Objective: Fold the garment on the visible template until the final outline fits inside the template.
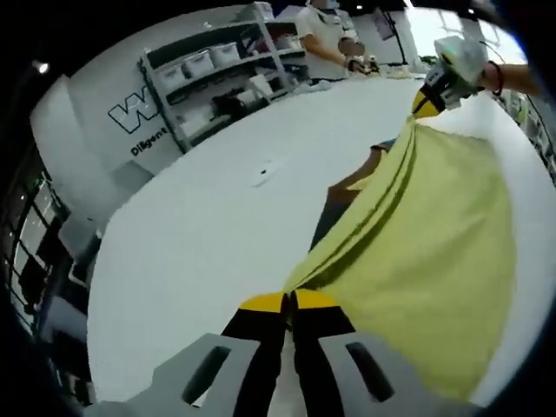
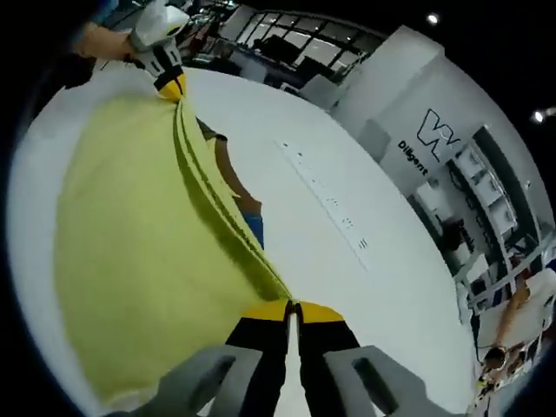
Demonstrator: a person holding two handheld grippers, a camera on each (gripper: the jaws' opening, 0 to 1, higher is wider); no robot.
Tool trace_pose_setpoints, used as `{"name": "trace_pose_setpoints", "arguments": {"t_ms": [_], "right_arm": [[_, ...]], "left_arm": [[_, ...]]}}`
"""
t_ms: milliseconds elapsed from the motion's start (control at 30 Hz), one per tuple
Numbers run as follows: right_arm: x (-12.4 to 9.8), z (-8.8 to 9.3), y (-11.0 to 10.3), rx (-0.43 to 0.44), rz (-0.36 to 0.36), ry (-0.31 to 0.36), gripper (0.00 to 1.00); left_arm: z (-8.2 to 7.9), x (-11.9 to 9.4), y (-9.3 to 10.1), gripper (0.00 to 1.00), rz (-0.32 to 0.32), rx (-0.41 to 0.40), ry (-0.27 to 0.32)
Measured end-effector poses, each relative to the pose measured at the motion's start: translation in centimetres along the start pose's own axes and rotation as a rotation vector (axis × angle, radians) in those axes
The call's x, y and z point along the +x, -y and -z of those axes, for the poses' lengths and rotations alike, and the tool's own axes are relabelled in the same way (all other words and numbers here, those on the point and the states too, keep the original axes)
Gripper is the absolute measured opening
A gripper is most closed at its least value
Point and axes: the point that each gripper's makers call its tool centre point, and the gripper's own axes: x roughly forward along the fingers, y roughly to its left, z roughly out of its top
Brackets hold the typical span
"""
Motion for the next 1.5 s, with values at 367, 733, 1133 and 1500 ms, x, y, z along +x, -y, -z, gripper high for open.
{"name": "trace_pose_setpoints", "arguments": {"t_ms": [367,733,1133,1500], "right_arm": [[1.9,0.4,1.0,0.167,0.028,-0.03,0.0],[3.5,0.9,2.3,0.285,0.063,-0.039,0.0],[3.8,1.2,2.1,0.349,0.059,-0.035,0.0],[3.1,-1.3,1.3,0.628,0.003,0.069,0.31]], "left_arm": [[-0.6,1.7,-1.3,0.06,-0.015,-0.278,-0.043],[-0.3,3.3,-1.9,0.06,-0.051,-0.333,-0.117],[0.2,3.5,-2.4,0.16,-0.085,-0.348,-0.144],[-0.6,1.4,-2.3,0.45,-0.074,-0.383,-0.129]]}}
